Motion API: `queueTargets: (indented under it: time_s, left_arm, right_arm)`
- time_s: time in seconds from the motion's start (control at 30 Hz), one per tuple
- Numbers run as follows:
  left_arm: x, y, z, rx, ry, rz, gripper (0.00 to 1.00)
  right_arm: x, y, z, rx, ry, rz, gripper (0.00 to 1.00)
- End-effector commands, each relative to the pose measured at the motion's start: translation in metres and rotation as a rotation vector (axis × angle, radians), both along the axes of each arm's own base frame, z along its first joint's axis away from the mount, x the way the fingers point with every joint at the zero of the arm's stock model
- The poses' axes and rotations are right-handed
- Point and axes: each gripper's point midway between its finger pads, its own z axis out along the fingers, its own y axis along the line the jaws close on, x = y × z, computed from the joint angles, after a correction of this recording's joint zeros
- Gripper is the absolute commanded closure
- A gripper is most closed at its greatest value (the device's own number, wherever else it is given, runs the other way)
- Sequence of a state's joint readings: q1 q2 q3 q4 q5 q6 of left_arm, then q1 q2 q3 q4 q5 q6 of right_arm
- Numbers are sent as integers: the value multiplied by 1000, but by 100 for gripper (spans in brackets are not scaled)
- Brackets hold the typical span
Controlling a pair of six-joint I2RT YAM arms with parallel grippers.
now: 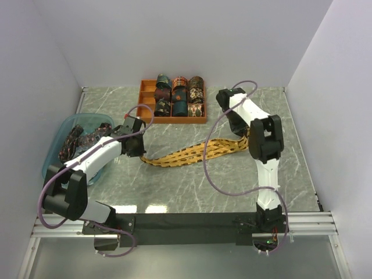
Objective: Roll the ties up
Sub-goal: Flatten the tie
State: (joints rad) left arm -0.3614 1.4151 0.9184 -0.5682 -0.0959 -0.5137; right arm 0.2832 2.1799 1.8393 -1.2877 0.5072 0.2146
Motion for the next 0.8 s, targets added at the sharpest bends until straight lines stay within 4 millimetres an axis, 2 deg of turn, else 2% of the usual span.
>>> queueTargets:
  time_s: [0.0,0.03,0.17,0.23,0.3,0.37,0.4,0.43,0.47,0.53,0.57,0.63,0.7,0.77]
  left_arm:
    - [-7,-2,6,-23,-1,-3,99]
    - [-7,-1,5,-17,-1,0,99]
    - [-6,7,6,21,0,39,99]
    - [-5,11,7,37,-3,61,99]
    - [-6,13,8,40,0,75,99]
    - [-6,16,9,56,-2,92,99]
    - [-7,20,9,66,4,107,99]
    - [-7,23,11,75,0,119,99]
    - [-6,29,13,91,-11,142,99]
    - [-7,39,14,118,-7,168,99]
    - [-8,45,15,129,-10,187,99]
    - [-8,54,16,125,-6,215,99]
    - [-10,59,16,107,0,238,99]
    - [-10,61,17,92,-6,250,99]
  right_arm:
    - [24,2,12,-5,-11,53,81]
    - [31,6,9,11,-20,59,71]
    - [68,44,-1,204,-111,97,56]
    - [77,58,-1,254,-139,129,45]
    - [84,71,3,327,-177,139,44]
    - [86,69,3,348,-213,122,43]
    - [87,69,18,381,-267,108,43]
    - [88,67,23,411,-297,97,44]
    - [89,60,36,457,-363,78,44]
    - [89,63,46,579,-414,41,44]
    - [91,47,52,608,-474,4,45]
    - [91,45,54,694,-504,-41,48]
    - [92,29,50,714,-520,-95,49]
    - [96,23,43,743,-529,-118,51]
